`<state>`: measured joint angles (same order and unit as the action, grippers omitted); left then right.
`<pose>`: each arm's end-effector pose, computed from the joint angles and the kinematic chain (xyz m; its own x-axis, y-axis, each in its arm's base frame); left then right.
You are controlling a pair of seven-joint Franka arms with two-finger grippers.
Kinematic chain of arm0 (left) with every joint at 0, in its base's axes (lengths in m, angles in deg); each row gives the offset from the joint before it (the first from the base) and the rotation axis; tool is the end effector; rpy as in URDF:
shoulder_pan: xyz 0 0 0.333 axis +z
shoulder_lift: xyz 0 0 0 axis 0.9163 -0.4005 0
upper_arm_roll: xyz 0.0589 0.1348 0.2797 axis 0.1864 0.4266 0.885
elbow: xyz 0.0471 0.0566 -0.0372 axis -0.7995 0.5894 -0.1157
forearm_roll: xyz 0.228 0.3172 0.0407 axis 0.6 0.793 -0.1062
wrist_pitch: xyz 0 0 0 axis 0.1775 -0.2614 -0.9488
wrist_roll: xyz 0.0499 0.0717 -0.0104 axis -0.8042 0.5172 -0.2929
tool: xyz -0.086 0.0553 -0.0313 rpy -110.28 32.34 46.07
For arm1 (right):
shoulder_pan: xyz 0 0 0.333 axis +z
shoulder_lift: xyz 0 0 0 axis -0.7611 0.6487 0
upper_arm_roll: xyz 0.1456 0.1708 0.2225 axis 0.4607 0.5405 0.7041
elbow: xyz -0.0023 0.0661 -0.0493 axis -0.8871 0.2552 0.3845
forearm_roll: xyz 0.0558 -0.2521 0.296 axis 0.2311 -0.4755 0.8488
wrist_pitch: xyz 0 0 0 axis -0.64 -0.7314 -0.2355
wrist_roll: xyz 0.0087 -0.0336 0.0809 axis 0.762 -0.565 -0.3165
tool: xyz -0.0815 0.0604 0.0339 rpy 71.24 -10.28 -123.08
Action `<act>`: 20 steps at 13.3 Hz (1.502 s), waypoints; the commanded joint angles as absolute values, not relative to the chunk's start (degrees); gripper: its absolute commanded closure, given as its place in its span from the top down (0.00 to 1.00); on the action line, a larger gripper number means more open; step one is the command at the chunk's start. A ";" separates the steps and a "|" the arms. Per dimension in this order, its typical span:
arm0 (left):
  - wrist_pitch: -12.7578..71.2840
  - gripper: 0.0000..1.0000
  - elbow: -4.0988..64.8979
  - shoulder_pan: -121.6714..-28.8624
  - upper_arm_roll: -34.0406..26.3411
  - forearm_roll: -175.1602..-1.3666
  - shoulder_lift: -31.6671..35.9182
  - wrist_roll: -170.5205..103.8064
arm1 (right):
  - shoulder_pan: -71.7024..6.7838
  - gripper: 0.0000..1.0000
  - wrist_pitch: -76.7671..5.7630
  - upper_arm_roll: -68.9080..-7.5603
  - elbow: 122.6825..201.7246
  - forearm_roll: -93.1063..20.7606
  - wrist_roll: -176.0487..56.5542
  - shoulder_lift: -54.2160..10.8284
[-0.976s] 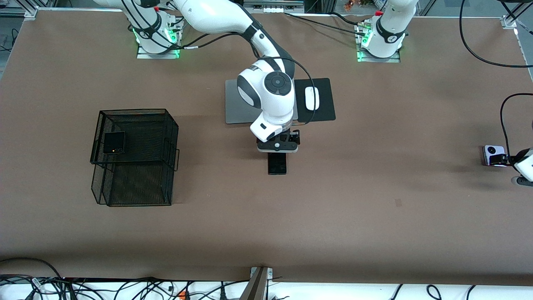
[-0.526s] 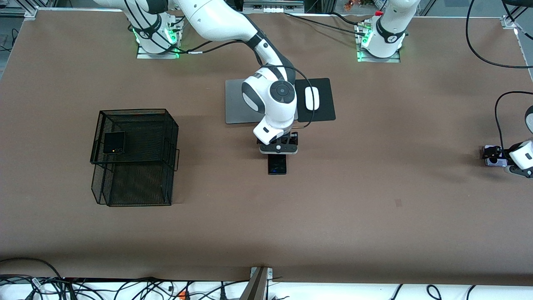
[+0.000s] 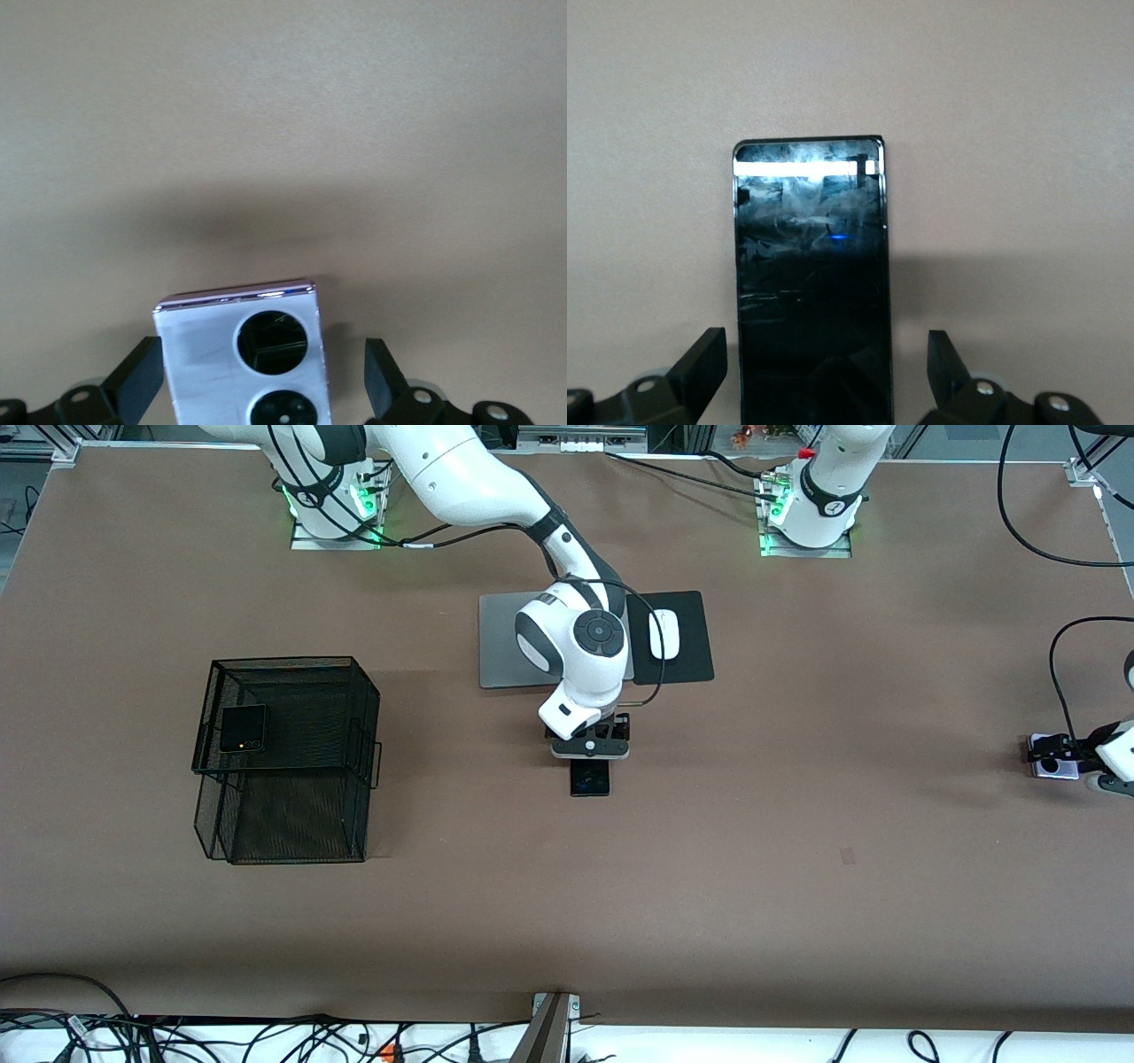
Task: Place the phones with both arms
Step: 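Grasp the folding phone with the right gripper while the left gripper grasps the white phone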
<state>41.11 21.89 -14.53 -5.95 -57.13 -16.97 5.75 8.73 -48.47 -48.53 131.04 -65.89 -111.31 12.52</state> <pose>0.5644 0.3957 0.1905 0.9802 -0.1843 -0.0718 -0.1846 -0.9828 0.0023 0.5194 0.5671 0.1911 0.9890 -0.0081 0.1480 -0.0124 -0.9995 0.0283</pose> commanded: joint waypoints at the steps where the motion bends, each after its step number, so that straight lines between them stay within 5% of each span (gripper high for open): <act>1: 41.30 1.00 22.09 -13.92 -6.44 -57.30 -16.37 3.43 | 9.59 1.00 -50.39 -48.96 131.82 -65.37 -111.27 12.85; 8: 41.39 1.00 22.18 -13.66 -5.83 -57.21 -16.81 2.62 | 10.21 0.95 -52.51 -48.96 132.88 -65.28 -111.27 13.73; 10: 42.52 1.00 22.71 -13.57 -5.65 -57.12 -16.90 2.62 | 10.21 0.50 -52.51 -48.69 132.88 -65.28 -111.19 13.73; 13: 44.46 1.00 23.24 -13.66 -4.95 -57.12 -17.86 2.71 | 10.21 0.05 -52.51 -48.69 132.88 -65.37 -111.10 13.55; 18: 44.46 1.00 23.32 -13.66 -4.95 -57.12 -18.48 2.62 | 9.86 0.00 -50.59 -48.78 132.44 -65.28 -110.83 12.24; 19: 44.46 0.89 23.24 -13.75 -4.86 -57.12 -18.40 2.62 | 9.68 0.00 -49.18 -48.78 132.09 -65.28 -110.83 11.63; 20: 44.46 0.56 23.24 -13.75 -4.86 -57.12 -18.40 2.62 | 9.68 0.00 -48.47 -48.87 132.00 -65.28 -110.75 11.27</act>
